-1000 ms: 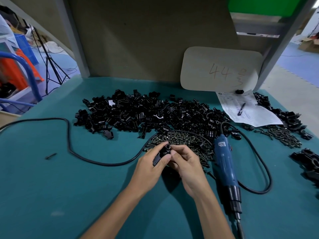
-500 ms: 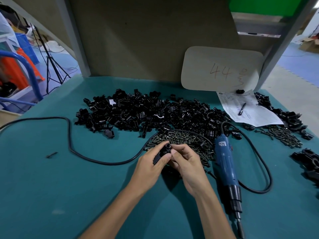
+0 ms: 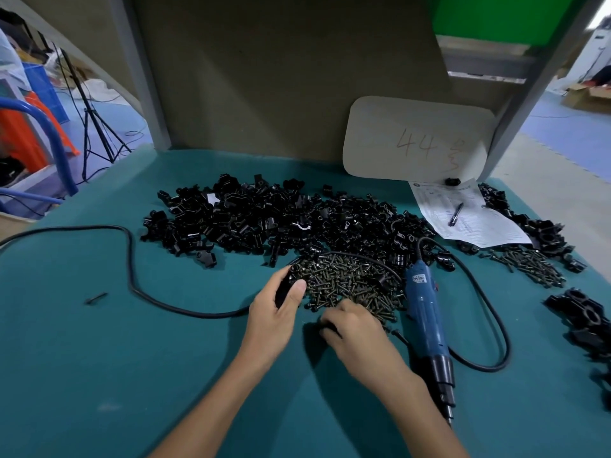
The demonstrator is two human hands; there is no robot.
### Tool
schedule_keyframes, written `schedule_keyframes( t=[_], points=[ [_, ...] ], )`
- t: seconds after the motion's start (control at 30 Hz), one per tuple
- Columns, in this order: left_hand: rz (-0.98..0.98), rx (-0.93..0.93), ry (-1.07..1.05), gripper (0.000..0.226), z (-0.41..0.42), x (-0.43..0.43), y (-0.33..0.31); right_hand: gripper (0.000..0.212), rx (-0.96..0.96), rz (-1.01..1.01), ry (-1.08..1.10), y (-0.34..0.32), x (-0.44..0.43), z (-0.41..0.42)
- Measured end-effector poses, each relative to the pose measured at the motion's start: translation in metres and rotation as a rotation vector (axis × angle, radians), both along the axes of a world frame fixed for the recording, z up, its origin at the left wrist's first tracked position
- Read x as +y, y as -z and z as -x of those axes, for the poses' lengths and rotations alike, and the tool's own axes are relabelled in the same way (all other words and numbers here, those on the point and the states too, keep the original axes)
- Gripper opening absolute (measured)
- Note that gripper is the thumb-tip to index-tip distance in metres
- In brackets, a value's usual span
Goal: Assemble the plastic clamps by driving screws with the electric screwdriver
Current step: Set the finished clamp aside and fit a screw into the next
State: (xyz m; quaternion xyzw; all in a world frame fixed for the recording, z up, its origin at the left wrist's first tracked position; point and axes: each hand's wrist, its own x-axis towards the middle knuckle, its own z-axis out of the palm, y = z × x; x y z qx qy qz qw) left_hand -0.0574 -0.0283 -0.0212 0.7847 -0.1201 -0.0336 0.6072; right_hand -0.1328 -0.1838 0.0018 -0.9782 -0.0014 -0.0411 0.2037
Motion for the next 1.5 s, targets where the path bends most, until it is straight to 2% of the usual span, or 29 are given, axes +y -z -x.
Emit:
schedule_keyframes(
  t=[0.13,0.27,0.4,0.53,0.6,0.7,0.83,0.93,1.07,1.2,1.33,1.5],
  points=[
    [-0.001,-0.006,0.038,0.069,0.001,0.000,0.000,0.017,-0.029,0.076,0.006,-0.005,-0.004,0.004],
    [-0.020,-0.024,0.061,0.078,0.003,-0.002,-0.002,0.018,-0.093,-0.008,0.061,-0.016,-0.014,0.005],
    [-0.005,-0.029,0.058,0.074,0.004,-0.002,-0.002,0.019,0.050,0.109,-0.046,-0.011,-0.010,0.006],
    [-0.015,-0.032,0.054,0.069,0.005,-0.002,-0.003,0.008,0.003,0.105,-0.033,-0.011,-0.007,0.003],
    [-0.038,-0.040,0.056,0.070,0.005,-0.002,-0.004,0.004,-0.063,-0.093,0.052,-0.017,-0.010,0.001],
    [-0.064,-0.059,0.064,0.060,0.006,-0.003,-0.006,0.007,-0.145,-0.541,0.191,-0.027,-0.014,-0.004],
    [-0.085,-0.073,0.084,0.051,0.007,-0.004,-0.009,0.012,-0.146,-1.189,0.305,-0.033,-0.005,-0.017],
    [-0.105,-0.085,0.088,0.051,0.007,-0.004,-0.010,0.013,-0.109,-1.367,0.319,-0.032,0.003,-0.024],
    [-0.098,-0.096,0.090,0.047,0.008,-0.004,-0.010,0.011,-0.066,-1.386,0.270,-0.031,0.000,-0.027],
    [-0.122,-0.111,0.110,0.046,0.008,-0.005,-0.008,0.010,-0.034,-1.236,0.251,-0.027,-0.004,-0.027],
    [-0.114,-0.102,0.101,0.050,0.007,-0.004,-0.006,0.015,0.010,-1.176,0.197,-0.025,-0.007,-0.027],
    [-0.173,-0.161,0.142,0.052,0.008,-0.004,-0.002,0.010,0.064,-1.079,0.158,-0.030,-0.014,-0.032]
  ],
)
